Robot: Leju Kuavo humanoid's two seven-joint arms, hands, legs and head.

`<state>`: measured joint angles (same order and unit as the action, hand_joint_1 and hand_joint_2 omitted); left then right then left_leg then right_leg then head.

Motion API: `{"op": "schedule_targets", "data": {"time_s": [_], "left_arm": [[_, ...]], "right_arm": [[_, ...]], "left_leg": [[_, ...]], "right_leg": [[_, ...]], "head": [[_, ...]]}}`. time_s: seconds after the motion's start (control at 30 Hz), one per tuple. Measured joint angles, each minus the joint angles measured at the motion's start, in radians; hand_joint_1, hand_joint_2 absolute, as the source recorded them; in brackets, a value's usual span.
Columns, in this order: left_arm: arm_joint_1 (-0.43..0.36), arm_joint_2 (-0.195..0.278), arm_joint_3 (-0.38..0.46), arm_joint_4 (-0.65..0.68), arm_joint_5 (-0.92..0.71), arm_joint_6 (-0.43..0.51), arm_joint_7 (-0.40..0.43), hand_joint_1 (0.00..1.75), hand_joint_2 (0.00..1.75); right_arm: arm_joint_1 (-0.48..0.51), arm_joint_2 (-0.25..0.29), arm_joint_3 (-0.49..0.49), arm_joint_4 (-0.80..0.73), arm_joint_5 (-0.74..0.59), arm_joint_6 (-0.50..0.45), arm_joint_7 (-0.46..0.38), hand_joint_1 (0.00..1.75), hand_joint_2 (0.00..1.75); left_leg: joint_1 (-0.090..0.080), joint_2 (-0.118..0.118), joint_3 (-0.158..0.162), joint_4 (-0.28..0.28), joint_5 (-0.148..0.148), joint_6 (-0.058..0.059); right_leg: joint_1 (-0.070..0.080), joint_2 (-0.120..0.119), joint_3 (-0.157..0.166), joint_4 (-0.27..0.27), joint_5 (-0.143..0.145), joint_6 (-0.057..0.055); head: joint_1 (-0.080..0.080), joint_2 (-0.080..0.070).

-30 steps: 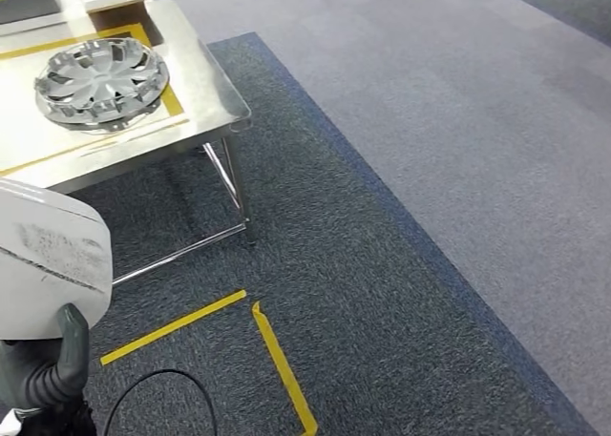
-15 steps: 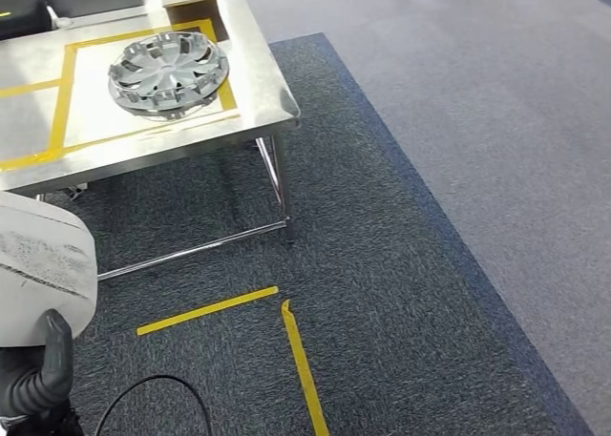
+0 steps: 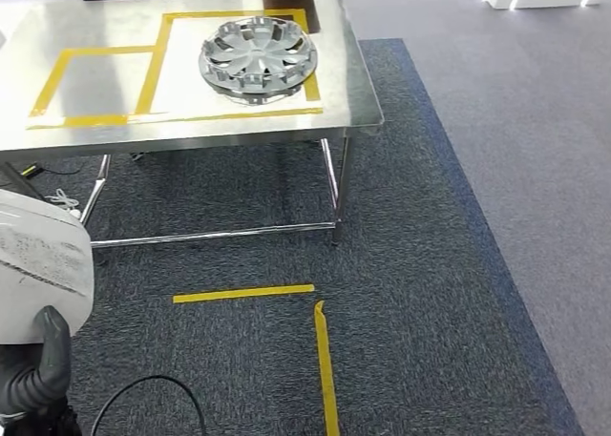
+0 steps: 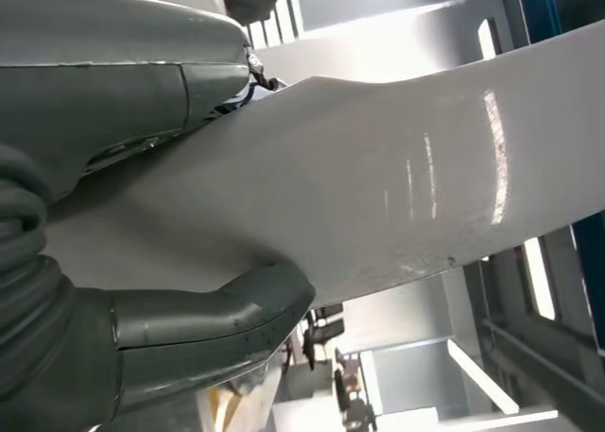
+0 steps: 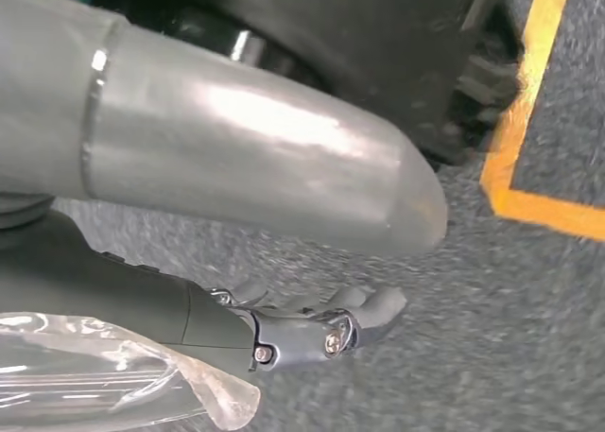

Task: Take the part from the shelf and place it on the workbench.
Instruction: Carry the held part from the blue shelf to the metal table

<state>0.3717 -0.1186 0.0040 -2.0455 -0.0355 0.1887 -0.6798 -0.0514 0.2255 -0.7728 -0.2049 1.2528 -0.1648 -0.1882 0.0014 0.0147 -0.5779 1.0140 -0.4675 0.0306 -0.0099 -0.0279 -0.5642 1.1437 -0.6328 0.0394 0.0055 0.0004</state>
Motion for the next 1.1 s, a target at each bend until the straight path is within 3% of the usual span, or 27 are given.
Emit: {"op": "schedule_targets", "data": {"time_s": [0.07,0.1,0.13,0.17,0.23,0.3,0.37,0.4,0.47,0.5,0.53,0.6,0.63,0.67,0.73,0.8,0.87,0.9,0.97,1.03,1.1], "left_arm": [[-0.001,-0.004,0.002,0.0,0.002,-0.003,0.0,1.75,1.75],[-0.001,-0.006,0.004,0.0,0.004,-0.004,0.0,1.75,1.75],[-0.001,-0.007,0.005,0.0,0.006,-0.006,0.0,1.75,1.75],[-0.001,-0.009,0.007,0.0,0.008,-0.007,0.0,1.75,1.75],[-0.002,-0.01,0.008,0.0,0.01,-0.007,-0.001,1.75,1.75],[-0.003,-0.011,0.009,0.0,0.01,-0.007,-0.001,1.75,1.75],[-0.003,-0.012,0.009,0.0,0.011,-0.008,-0.002,1.75,1.75],[-0.002,-0.012,0.01,0.0,0.011,-0.008,-0.002,1.75,1.75],[-0.004,-0.012,0.012,-0.001,0.012,-0.008,-0.002,1.75,1.75],[-0.005,-0.012,0.012,-0.001,0.012,-0.008,0.0,1.75,1.75],[-0.007,-0.012,0.013,0.0,0.014,-0.008,0.002,1.75,1.75],[-0.006,-0.013,0.015,0.001,0.023,-0.008,0.01,1.75,1.75],[-0.006,-0.013,0.016,0.001,0.028,-0.008,0.014,1.75,1.75],[-0.005,-0.013,0.019,0.001,0.033,-0.009,0.016,1.75,1.75],[-0.006,-0.013,0.022,0.001,0.04,-0.011,0.017,1.75,1.75],[-0.008,-0.015,0.023,0.001,0.041,-0.014,0.018,1.75,1.75],[-0.005,-0.017,0.025,0.002,0.042,-0.014,0.018,1.75,1.75],[-0.003,-0.017,0.027,0.002,0.042,-0.014,0.018,1.75,1.75],[-0.003,-0.019,0.03,0.002,0.042,-0.015,0.018,1.75,1.75],[-0.006,-0.022,0.031,0.002,0.041,-0.015,0.018,1.75,1.75],[-0.006,-0.025,0.031,0.002,0.04,-0.015,0.019,1.75,1.75]], "right_arm": [[0.003,0.0,-0.001,0.0,-0.006,0.0,-0.003,0.0,0.0],[0.004,0.0,-0.001,0.0,-0.008,0.0,-0.004,0.0,0.0],[0.004,0.0,-0.002,0.0,-0.009,0.0,-0.005,0.0,0.0],[0.004,-0.001,-0.003,0.0,-0.009,-0.001,-0.006,0.0,0.0],[0.004,-0.001,-0.004,0.0,-0.01,-0.001,-0.009,0.0,0.0],[0.003,-0.001,-0.006,0.0,-0.011,0.0,-0.011,0.0,0.0],[0.003,-0.001,-0.008,0.0,-0.013,0.001,-0.013,0.0,0.0],[0.003,0.0,-0.008,0.0,-0.013,0.001,-0.014,0.0,0.0],[0.002,0.0,-0.009,0.0,-0.015,0.001,-0.014,0.0,0.0],[0.003,0.0,-0.009,0.0,-0.016,0.001,-0.014,0.0,0.0],[0.004,0.0,-0.01,0.0,-0.017,0.001,-0.014,0.0,0.0],[0.006,-0.001,-0.012,0.0,-0.02,0.001,-0.014,0.0,0.0],[0.006,-0.001,-0.014,0.0,-0.022,0.001,-0.014,0.0,0.0],[0.005,-0.002,-0.016,0.0,-0.024,0.001,-0.014,0.0,0.0],[0.004,-0.001,-0.018,0.0,-0.025,0.0,-0.015,0.0,0.0],[0.004,-0.001,-0.019,0.0,-0.026,0.0,-0.014,0.0,0.0],[0.001,-0.001,-0.019,0.0,-0.027,0.0,-0.014,0.0,0.0],[0.0,-0.001,-0.019,0.0,-0.027,0.0,-0.014,0.0,0.0],[-0.002,-0.001,-0.019,0.0,-0.027,0.0,-0.014,0.0,0.0],[0.0,-0.002,-0.019,0.0,-0.027,0.001,-0.013,0.0,0.0],[0.004,-0.002,-0.02,0.0,-0.027,0.001,-0.012,0.0,0.0]], "left_leg": [[0.0,-0.028,-0.001,0.001,0.0,0.004],[0.0,-0.044,-0.001,0.001,0.0,0.004],[0.0,-0.059,0.001,0.001,0.0,0.003],[0.001,-0.073,0.003,0.002,-0.001,0.003],[0.001,-0.1,0.004,0.005,-0.003,-0.003],[0.002,-0.123,-0.002,0.008,-0.003,-0.014],[0.005,-0.144,-0.009,0.007,0.001,-0.027],[0.005,-0.136,-0.012,0.012,-0.002,-0.032],[0.003,-0.089,-0.036,0.068,-0.036,-0.042],[0.002,-0.058,-0.062,0.125,-0.066,-0.046],[0.004,-0.041,-0.093,0.192,-0.097,-0.05],[0.007,-0.03,-0.134,0.279,-0.122,-0.054],[0.009,-0.026,-0.129,0.271,-0.106,-0.054],[0.009,-0.02,-0.105,0.226,-0.075,-0.053],[0.002,0.021,-0.037,0.093,-0.018,-0.045],[-0.006,0.055,-0.003,0.02,-0.004,-0.033],[-0.009,0.042,-0.004,0.012,-0.007,-0.023],[-0.007,0.03,-0.002,0.007,-0.005,-0.018],[-0.001,0.009,0.002,-0.002,0.0,-0.007],[0.001,-0.013,0.002,-0.004,0.002,0.0],[0.001,-0.039,0.001,-0.003,0.002,0.003]], "right_leg": [[0.0,0.022,-0.07,0.127,-0.04,0.002],[0.0,0.025,-0.09,0.151,-0.034,0.002],[-0.001,0.027,-0.089,0.133,-0.007,0.001],[-0.001,0.035,-0.072,0.078,0.035,-0.001],[-0.006,0.083,-0.019,-0.057,0.102,-0.005],[-0.009,0.117,0.012,-0.121,0.116,-0.01],[-0.007,0.1,0.02,-0.125,0.115,-0.02],[-0.008,0.087,0.022,-0.128,0.117,-0.025],[-0.01,0.059,0.028,-0.134,0.118,-0.036],[-0.009,0.044,0.03,-0.135,0.117,-0.04],[-0.008,0.028,0.031,-0.135,0.114,-0.044],[-0.005,-0.004,0.034,-0.135,0.11,-0.047],[-0.005,-0.019,0.036,-0.134,0.107,-0.046],[-0.004,-0.033,0.04,-0.134,0.104,-0.045],[-0.001,-0.056,0.048,-0.134,0.097,-0.039],[0.005,-0.077,0.053,-0.134,0.09,-0.029],[0.008,-0.099,0.061,-0.138,0.086,-0.019],[0.007,-0.097,0.064,-0.138,0.081,-0.013],[0.004,-0.05,0.045,-0.094,0.049,-0.004],[0.002,0.009,-0.021,0.032,-0.011,0.0],[0.001,0.025,-0.086,0.144,-0.039,0.002]], "head": [[0.001,0.0],[0.001,0.0],[0.001,0.0],[0.001,0.0],[0.001,0.0],[0.0,0.0],[0.0,0.0],[-0.001,0.0],[-0.008,0.0],[-0.011,0.0],[-0.013,0.0],[-0.014,0.0],[-0.014,0.0],[-0.014,0.0],[-0.015,0.0],[-0.014,0.0],[-0.014,0.0],[-0.013,0.0],[-0.009,0.0],[-0.004,0.0],[-0.003,0.0]]}}
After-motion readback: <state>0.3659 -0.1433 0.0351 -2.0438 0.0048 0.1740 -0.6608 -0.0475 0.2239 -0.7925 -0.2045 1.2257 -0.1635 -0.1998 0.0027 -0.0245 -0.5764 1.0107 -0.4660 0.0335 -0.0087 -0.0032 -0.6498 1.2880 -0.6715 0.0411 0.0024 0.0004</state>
